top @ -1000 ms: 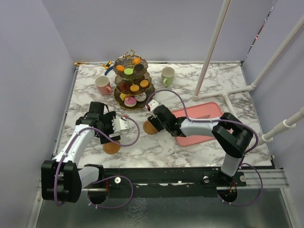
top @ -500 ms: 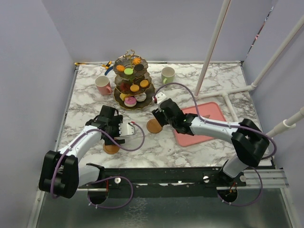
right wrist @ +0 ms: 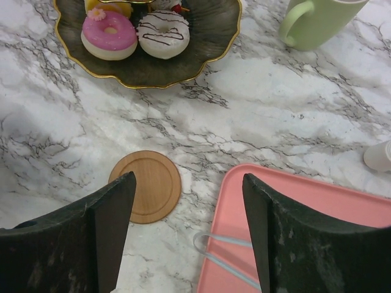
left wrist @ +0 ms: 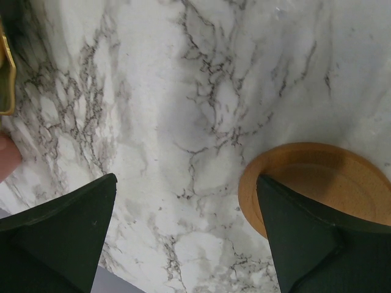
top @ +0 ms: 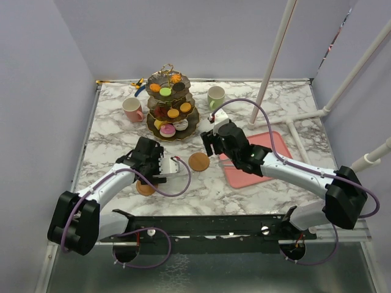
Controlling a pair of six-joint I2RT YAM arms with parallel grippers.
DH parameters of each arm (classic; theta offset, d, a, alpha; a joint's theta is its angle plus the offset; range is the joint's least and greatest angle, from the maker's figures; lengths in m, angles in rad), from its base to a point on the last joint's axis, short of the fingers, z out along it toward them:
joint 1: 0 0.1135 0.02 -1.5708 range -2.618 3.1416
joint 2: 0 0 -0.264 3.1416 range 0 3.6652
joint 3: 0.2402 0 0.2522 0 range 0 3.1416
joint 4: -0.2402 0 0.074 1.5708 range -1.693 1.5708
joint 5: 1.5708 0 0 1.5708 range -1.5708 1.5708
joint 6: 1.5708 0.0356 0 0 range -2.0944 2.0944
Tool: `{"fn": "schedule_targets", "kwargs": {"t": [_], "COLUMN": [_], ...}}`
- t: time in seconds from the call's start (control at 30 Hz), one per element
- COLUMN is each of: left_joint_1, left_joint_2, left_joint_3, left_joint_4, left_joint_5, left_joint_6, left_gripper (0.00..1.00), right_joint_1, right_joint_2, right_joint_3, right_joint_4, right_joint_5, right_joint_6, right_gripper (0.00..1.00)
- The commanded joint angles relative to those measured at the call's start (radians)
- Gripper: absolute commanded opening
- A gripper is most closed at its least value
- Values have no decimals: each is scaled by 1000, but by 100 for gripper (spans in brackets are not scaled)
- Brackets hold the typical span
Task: Serve the afternoon tea
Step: Move the coaster to the center of the board.
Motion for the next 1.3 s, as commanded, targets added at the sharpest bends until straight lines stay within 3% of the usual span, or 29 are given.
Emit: {"fn": "schedule_targets", "kwargs": {"t": [0.0, 0.1, 0.23, 0.43, 0.63, 0.77, 0.87, 1.03, 1.27], "left_joint_1": [-22, -22, -38, -76, -79, -79, -79, -78, -78], "left_joint_2": [91, 164, 239, 285, 351, 317, 263, 167, 98], "left_joint_3": [-29, 56, 162, 219, 260, 297, 336, 380, 244], "left_joint_4": [163, 177, 177, 197, 224, 160, 57, -119, -223], "left_joint_5": [0, 7, 22, 1, -117, -50, 36, 66, -19], "left_joint_6": [-121, -206, -315, -423, -465, -487, -479, -363, -147], "left_gripper": [99, 99, 99, 99, 99, 99, 99, 99, 99], "right_joint_1": [3, 2, 2, -14, -24, -25, -31, -40, -47], "right_joint_2": [-36, -39, -53, -64, -77, -91, -101, -89, -71], "right_joint_3": [-15, -15, -24, -26, -35, -41, -45, -43, -34], "right_joint_4": [-43, -58, -67, -96, -103, -109, -104, -102, -110], "right_joint_5": [24, 46, 95, 136, 143, 156, 156, 150, 156], "right_joint_6": [38, 56, 84, 120, 130, 130, 127, 135, 146], "right_gripper": [77, 89, 96, 99, 99, 99, 99, 98, 97]}}
